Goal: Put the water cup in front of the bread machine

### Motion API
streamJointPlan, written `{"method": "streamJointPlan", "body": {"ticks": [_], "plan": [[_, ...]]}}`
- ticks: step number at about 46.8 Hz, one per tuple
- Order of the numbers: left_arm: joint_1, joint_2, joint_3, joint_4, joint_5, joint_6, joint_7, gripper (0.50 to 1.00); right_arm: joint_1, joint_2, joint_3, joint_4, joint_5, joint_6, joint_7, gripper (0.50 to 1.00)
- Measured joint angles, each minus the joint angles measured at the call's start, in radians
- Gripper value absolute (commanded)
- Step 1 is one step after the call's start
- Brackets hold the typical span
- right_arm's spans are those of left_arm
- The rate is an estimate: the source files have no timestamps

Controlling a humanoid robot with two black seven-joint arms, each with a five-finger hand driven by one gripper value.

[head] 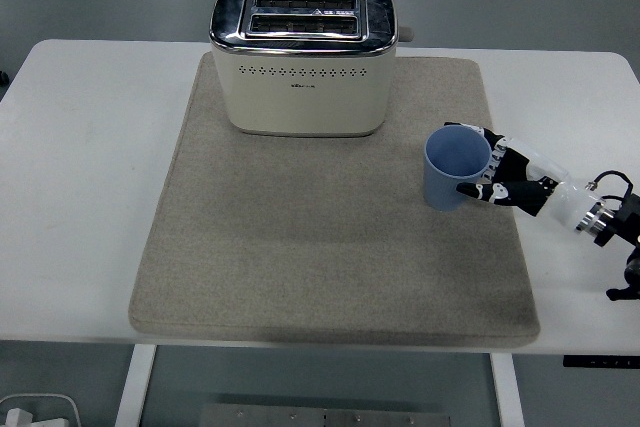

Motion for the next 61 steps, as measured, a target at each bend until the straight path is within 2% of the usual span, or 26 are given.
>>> {"method": "streamJointPlan", "body": {"ticks": [12,44,48,57,61], "plan": [[-0.001,0.0,0.0,0.0,0.0,0.0,0.0,1.0,0.007,0.018,-0.001,0.0,-0.002,-0.042,0.0,0.93],[-0.001,0.0,0.0,0.0,0.0,0.0,0.0,1.0,0.014,0.054,-0.008,-0.003,-0.032,-0.074,0.0,0.913],[0.0,0.0,0.0,0.0,0.0,0.0,0.0,1.0,0.014,0.055,-0.008,-0.003,-0.032,-0.075,0.0,0.895],[-0.001,0.0,0.0,0.0,0.0,0.0,0.0,1.0,0.022,0.063,-0.008,-0.003,-0.031,-0.077,0.0,0.719],[0.0,0.0,0.0,0.0,0.0,0.0,0.0,1.0,0.027,0.065,-0.009,-0.003,-0.037,-0.087,0.0,0.689]]}}
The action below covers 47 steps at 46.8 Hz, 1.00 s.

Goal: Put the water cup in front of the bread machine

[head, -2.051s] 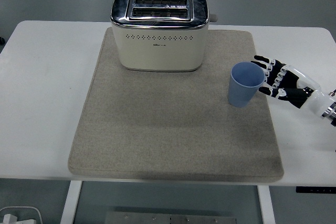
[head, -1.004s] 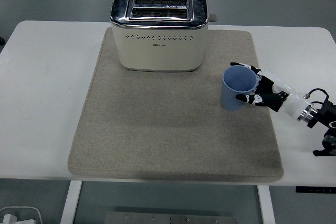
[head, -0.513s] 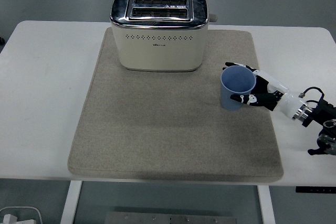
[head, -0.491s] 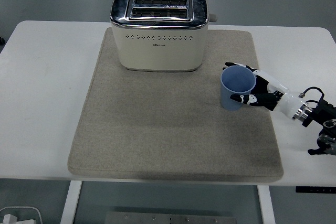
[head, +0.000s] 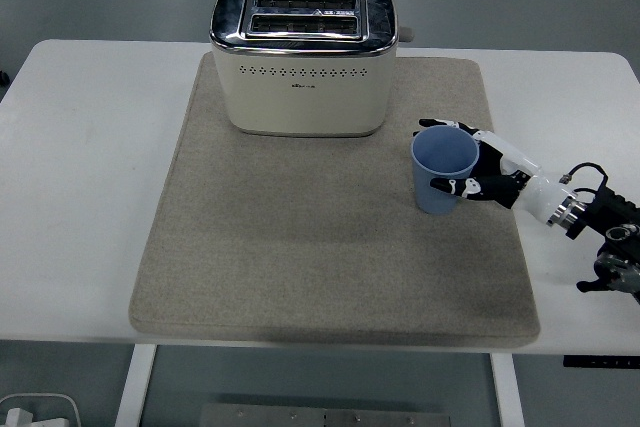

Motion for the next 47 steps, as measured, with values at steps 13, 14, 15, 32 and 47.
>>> {"method": "streamJointPlan", "body": {"ticks": [13,14,15,32,47], "plan": [[0.0,0.0,0.0,0.0,0.0,0.0,0.0,1.0,0.005,0.013,-0.001,-0.001,-0.019,-0.009,0.0,0.564],[0.0,0.0,0.0,0.0,0.0,0.0,0.0,1.0,0.006,0.013,-0.001,-0.001,-0.019,-0.009,0.0,0.552],[0.0,0.0,0.0,0.0,0.0,0.0,0.0,1.0,0.006,0.013,-0.001,0.0,-0.019,-0.009,0.0,0.549],[-0.001,0.0,0.0,0.0,0.0,0.0,0.0,1.0,0.026,0.021,0.005,0.002,-0.006,-0.007,0.0,0.547],[0.0,0.0,0.0,0.0,0.0,0.0,0.0,1.0,0.093,0.104,0.001,0.004,-0.011,-0.006,0.0,0.547]]}}
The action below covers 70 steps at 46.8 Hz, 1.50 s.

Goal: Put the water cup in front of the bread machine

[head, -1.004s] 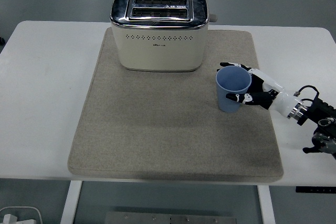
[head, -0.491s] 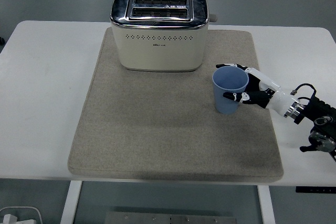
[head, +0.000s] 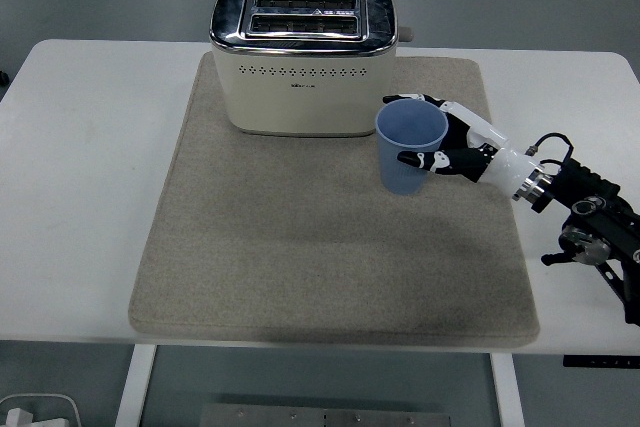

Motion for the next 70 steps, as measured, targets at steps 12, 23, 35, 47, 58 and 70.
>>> {"method": "streamJointPlan", "body": {"ticks": [12,23,35,47,58,70], "plan": [[0.0,0.0,0.0,0.0,0.0,0.0,0.0,1.0,0.062,0.086,-0.042,-0.011,-0.008,-0.032,0.0,0.547],[0.0,0.0,0.0,0.0,0.0,0.0,0.0,1.0,0.11,0.169,-0.111,-0.022,-0.009,-0.112,0.0,0.547],[-0.001,0.0,0.0,0.0,0.0,0.0,0.0,1.0,0.118,0.243,-0.132,-0.046,-0.008,-0.207,0.0,0.547],[-0.001,0.0,0.0,0.001,0.0,0.0,0.0,1.0,0.114,0.245,-0.182,-0.066,-0.008,-0.29,-0.001,0.558],[-0.001,0.0,0.0,0.0,0.0,0.0,0.0,1.0,0.098,0.245,-0.182,-0.075,0.012,-0.342,-0.02,0.578],[0.0,0.0,0.0,0.0,0.0,0.0,0.0,1.0,0.059,0.245,-0.178,-0.075,0.014,-0.344,-0.032,0.615]]}}
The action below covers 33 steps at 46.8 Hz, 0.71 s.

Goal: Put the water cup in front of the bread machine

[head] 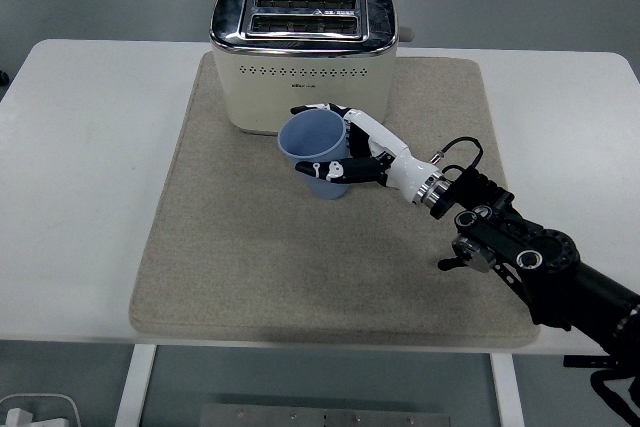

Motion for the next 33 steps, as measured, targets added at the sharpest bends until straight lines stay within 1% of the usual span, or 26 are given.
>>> {"method": "streamJointPlan", "body": {"ticks": [4,11,14,18,23,25,33], "plan": [[0.001,0.0,0.0,0.0,0.0,0.0,0.0,1.0,-0.006,0.0,0.0,0.0,0.0,0.0,0.0,0.635],[0.0,0.0,0.0,0.0,0.0,0.0,0.0,1.0,-0.02,0.0,0.009,0.0,0.002,0.0,0.0,0.646],[0.0,0.0,0.0,0.0,0.0,0.0,0.0,1.0,-0.022,0.0,0.01,0.0,0.015,0.0,0.0,0.682],[0.0,0.0,0.0,0.0,0.0,0.0,0.0,1.0,-0.023,0.0,0.01,0.001,0.038,0.0,0.0,0.715],[0.0,0.0,0.0,-0.001,0.0,0.0,0.0,1.0,-0.023,0.0,0.008,0.001,0.045,0.0,0.0,0.752],[0.0,0.0,0.0,-0.001,0.0,0.0,0.0,1.0,-0.023,0.0,0.008,0.001,0.045,0.0,0.0,0.758],[0.0,0.0,0.0,-0.001,0.0,0.0,0.0,1.0,-0.024,0.0,0.006,0.001,0.045,0.003,0.0,0.86]]}}
